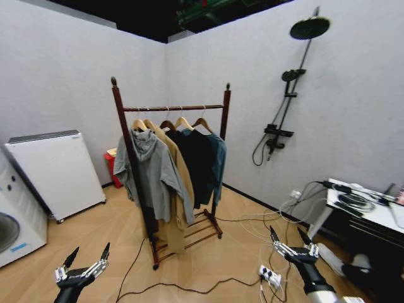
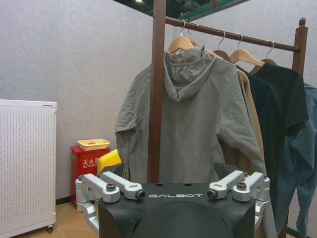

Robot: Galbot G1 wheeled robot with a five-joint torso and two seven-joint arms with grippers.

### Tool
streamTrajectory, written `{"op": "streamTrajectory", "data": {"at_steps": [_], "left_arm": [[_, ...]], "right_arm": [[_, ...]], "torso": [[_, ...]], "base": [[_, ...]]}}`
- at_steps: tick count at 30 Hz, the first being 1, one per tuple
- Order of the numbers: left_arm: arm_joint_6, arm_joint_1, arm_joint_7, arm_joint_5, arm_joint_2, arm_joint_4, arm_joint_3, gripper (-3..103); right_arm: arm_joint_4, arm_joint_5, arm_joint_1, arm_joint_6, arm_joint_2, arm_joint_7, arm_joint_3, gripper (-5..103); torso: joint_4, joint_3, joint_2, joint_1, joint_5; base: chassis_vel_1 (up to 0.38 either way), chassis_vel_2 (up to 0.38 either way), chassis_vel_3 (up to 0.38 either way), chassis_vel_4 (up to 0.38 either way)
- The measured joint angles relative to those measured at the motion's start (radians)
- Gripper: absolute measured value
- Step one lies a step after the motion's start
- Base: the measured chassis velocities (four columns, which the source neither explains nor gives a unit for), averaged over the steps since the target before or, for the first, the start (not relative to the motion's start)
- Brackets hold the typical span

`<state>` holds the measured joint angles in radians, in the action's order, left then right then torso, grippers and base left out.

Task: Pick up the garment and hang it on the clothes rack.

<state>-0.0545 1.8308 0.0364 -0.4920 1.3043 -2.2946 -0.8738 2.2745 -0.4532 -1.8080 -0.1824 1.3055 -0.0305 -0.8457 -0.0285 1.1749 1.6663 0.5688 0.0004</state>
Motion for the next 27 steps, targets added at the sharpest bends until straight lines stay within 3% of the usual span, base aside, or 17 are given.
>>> {"op": "streamTrajectory", "data": {"at_steps": [9, 27], "left_arm": [[0.000, 0.000, 0.000, 0.000, 0.000, 0.000, 0.000, 100], [0.000, 0.000, 0.000, 0.000, 0.000, 0.000, 0.000, 100]], "right_arm": [[0.000, 0.000, 0.000, 0.000, 0.000, 0.000, 0.000, 100], [0.000, 0.000, 0.000, 0.000, 0.000, 0.000, 0.000, 100]], "torso": [[0.0001, 0.000, 0.000, 0.001, -0.0005], [0.0001, 0.000, 0.000, 0.000, -0.0004]], "base": [[-0.064, -0.011, 0.026, -0.066], [-0.080, -0.097, -0.093, -0.088]]}}
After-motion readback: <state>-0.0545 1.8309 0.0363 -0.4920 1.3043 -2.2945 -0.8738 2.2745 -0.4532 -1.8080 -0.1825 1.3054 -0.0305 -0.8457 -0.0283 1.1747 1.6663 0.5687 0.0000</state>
